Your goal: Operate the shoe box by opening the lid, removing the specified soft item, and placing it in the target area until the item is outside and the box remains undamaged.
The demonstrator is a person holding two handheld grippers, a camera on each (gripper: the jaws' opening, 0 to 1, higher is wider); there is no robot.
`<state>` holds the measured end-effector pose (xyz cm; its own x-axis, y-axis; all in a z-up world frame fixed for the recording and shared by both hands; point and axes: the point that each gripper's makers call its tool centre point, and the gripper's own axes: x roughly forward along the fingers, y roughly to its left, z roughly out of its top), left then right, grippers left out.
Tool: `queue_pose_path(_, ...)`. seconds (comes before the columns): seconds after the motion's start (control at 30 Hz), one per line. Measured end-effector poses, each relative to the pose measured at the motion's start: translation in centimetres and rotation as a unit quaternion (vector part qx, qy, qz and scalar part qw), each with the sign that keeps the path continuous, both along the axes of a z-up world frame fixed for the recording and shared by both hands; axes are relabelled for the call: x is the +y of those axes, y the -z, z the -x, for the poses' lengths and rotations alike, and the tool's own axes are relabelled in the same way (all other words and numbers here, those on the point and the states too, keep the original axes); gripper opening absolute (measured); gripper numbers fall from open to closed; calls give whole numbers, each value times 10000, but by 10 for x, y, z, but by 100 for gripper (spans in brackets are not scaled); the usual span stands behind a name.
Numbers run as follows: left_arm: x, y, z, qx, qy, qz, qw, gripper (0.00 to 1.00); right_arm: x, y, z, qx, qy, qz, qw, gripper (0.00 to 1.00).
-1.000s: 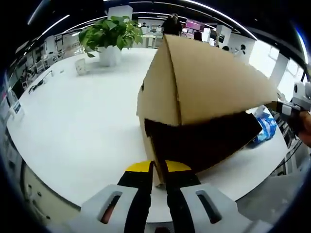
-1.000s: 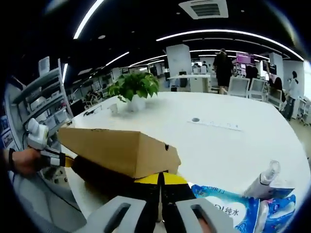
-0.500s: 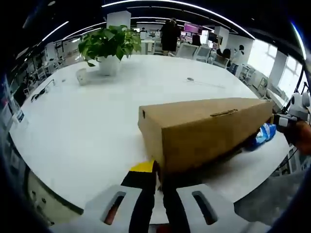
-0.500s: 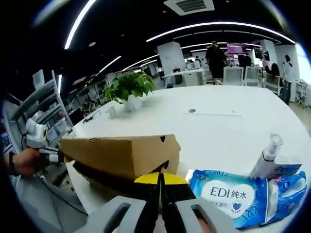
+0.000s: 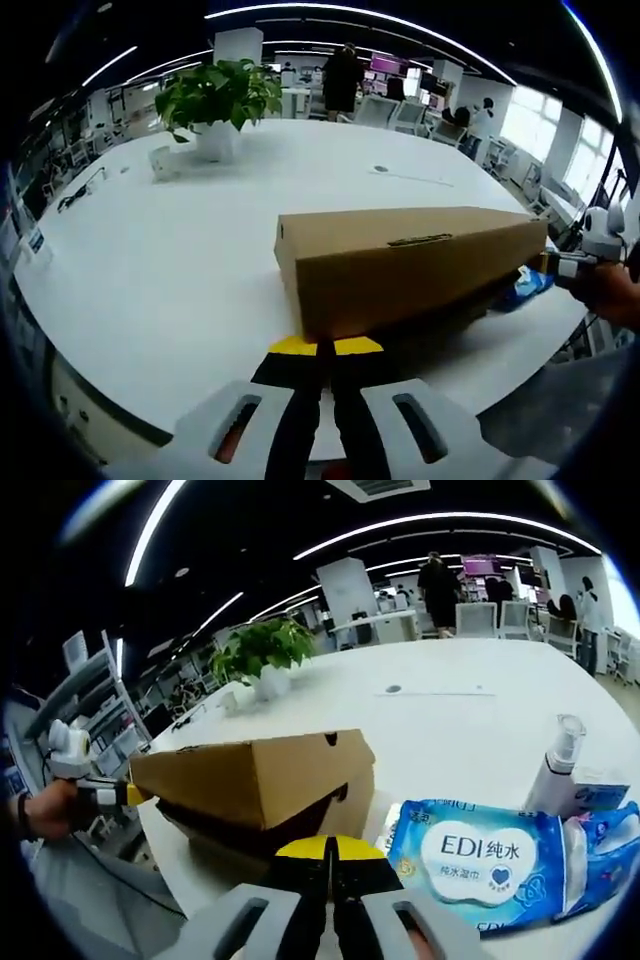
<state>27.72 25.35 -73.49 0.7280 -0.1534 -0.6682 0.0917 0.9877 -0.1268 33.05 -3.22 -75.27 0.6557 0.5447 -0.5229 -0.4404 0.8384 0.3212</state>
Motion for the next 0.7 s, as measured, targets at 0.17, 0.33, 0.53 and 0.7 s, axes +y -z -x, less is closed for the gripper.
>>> queue_pose_path(0.17, -4, -4, 4, -45, -9, 23, 10000, 0, -1, 5, 3, 69, 0, -11, 10000, 0)
queue_pose_path(0.33, -6, -7, 9, -55, -10, 17, 10000, 0, 0, 9, 6, 127, -2, -27, 9999, 0)
queue_pose_path(0.53, -7, -5, 12, -31, -1, 27, 10000, 0, 2, 12, 9, 197, -4, -81, 9998, 0)
queue_pose_path(0.7, -7, -4, 14, -4, 8, 19, 10000, 0, 1, 11, 9, 179, 31, -117, 9998, 0)
